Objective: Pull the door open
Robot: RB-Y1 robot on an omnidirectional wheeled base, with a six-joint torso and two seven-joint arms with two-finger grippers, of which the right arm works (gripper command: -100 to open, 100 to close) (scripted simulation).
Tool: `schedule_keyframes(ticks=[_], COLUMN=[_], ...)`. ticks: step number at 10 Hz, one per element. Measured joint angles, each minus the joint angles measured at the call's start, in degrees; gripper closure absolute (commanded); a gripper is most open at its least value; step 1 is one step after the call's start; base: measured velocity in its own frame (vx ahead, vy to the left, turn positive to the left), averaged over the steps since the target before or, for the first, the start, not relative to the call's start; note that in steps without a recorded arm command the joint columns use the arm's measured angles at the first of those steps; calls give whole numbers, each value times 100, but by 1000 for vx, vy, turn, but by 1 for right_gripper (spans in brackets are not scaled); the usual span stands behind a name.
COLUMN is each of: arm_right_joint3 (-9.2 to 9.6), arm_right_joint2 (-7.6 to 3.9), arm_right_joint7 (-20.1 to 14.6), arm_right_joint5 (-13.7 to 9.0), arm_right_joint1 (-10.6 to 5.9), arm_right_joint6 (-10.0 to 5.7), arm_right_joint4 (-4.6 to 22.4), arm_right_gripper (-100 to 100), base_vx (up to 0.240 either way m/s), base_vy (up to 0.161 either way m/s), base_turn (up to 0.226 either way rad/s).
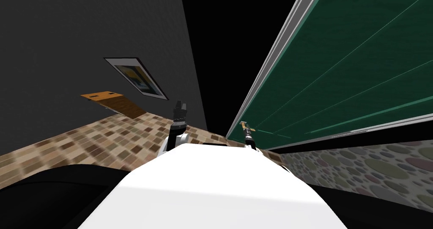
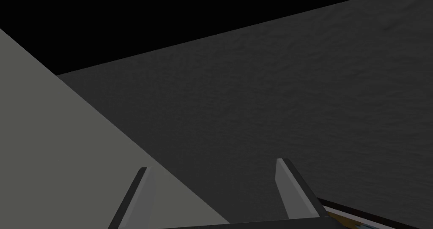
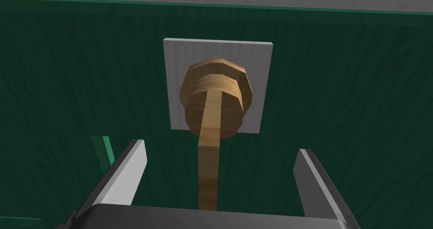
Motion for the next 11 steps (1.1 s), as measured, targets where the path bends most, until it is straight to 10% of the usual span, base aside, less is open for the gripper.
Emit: schedule_keyframes(ticks=[1,11], arm_right_joint3=[-4,160], arm_right_joint2=[0,-152], arm_right_joint7=[7,-198], arm_right_joint5=[-2,95], arm_right_joint1=[5,71], arm_right_joint6=[11,-86], arm_right_joint4=[-11,-22], arm_right_gripper=[100,100], base_vx=[0,-87], base_vy=[0,-17], base_turn=[0,43])
